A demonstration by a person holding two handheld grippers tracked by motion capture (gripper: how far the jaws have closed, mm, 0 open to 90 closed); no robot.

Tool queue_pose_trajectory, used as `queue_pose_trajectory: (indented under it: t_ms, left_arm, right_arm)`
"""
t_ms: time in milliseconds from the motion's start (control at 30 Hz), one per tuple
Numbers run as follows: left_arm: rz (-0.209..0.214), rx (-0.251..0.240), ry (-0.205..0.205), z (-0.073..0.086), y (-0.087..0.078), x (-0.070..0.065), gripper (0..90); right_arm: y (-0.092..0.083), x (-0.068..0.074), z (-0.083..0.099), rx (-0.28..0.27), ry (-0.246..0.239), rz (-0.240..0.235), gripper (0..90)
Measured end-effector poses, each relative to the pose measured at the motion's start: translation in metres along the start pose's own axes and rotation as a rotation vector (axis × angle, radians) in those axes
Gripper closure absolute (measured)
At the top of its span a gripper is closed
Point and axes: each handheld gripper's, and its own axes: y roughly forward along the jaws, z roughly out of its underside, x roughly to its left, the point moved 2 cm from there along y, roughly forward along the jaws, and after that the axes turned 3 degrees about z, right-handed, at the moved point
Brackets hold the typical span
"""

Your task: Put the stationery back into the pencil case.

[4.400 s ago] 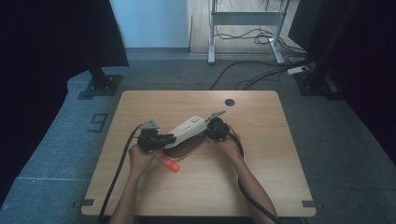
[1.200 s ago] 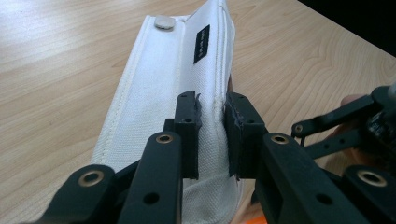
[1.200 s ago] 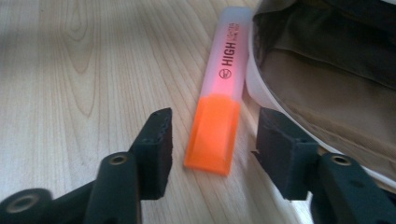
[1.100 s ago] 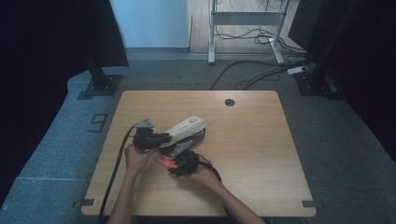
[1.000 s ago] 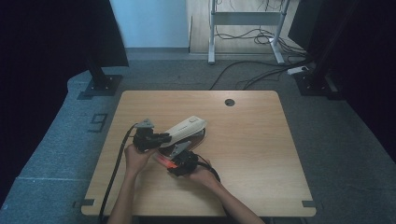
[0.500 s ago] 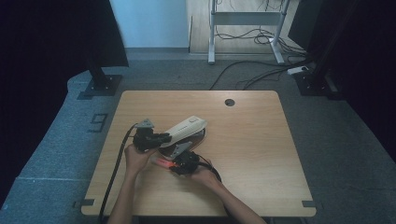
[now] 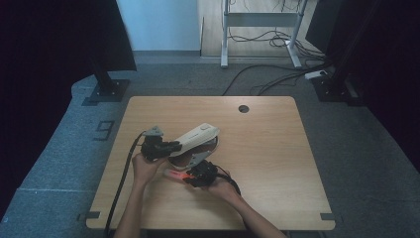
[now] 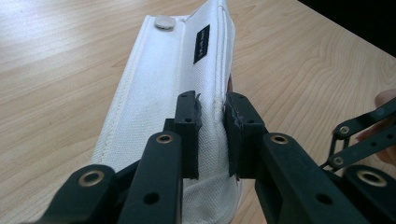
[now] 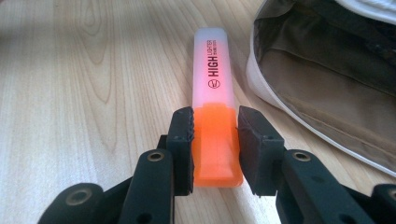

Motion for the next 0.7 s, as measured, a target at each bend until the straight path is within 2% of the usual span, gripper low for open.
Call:
queue_pose_trajectory:
  t_ms: [367, 700]
  left_arm:
    - [-0.001, 0.002, 0.001, 0.0, 0.0, 0.0, 76.2]
    - [-0.005, -0.009, -0.004, 0.0, 0.0, -0.001, 76.5]
  right_arm:
    - [-0.021, -0.003, 0.0, -0.028, 0.019, 0.002, 66.0]
    - [-0.039, -0.011, 0.005, -0.036, 0.038, 0.031, 66.0]
